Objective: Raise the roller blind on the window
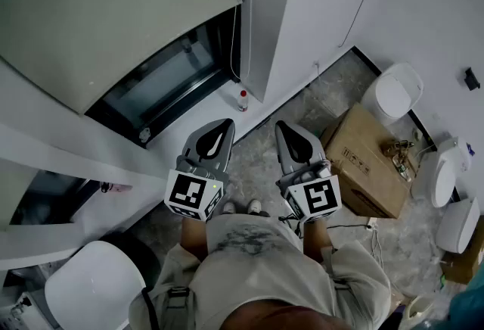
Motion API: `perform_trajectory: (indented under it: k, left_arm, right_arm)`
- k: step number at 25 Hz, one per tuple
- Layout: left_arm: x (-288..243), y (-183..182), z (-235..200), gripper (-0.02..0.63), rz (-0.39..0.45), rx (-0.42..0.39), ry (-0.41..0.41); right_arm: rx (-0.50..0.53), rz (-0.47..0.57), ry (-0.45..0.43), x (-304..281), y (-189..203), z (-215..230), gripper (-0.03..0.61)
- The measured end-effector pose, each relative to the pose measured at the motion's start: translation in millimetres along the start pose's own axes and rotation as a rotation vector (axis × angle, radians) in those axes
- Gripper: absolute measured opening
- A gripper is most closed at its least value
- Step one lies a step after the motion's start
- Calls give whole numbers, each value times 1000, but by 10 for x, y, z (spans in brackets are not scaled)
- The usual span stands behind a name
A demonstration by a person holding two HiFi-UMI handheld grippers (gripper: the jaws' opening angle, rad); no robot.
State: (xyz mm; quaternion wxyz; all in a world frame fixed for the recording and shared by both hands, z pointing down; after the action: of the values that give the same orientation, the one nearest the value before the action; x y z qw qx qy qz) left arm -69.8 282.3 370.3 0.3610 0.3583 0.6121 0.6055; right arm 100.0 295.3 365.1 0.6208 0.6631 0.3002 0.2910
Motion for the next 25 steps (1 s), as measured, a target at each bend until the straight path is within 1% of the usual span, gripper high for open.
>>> perform_trajectory:
  k: [6, 16, 22, 25]
  left_arm:
    - [-8, 11, 89, 5, -3, 1, -14]
    - [-19, 45, 293, 5, -13, 24, -81]
    - [-98, 79, 257, 5, -24, 16, -106]
    - [-154, 80, 150, 5, -23, 17, -106]
  right_arm:
    - [-6, -3, -9, 77, 14, 36, 8]
    - [-2, 2, -46, 213, 34, 242, 11]
    - [2, -4, -65, 116, 113, 325, 11]
    - [-2, -16, -58, -27, 133, 347, 11]
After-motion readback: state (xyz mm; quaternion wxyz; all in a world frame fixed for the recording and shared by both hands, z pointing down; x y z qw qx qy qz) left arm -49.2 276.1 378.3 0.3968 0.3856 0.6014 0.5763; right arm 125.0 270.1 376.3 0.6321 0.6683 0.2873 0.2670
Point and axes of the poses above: the fingertips, and each gripper's own axes: x backward along the fingers, z to its right, y out of its underside, the point moved 7 cm from there along x, backward along the fingers, and after that the axes turned 9 degrees about -y, right-handed, at the moved point
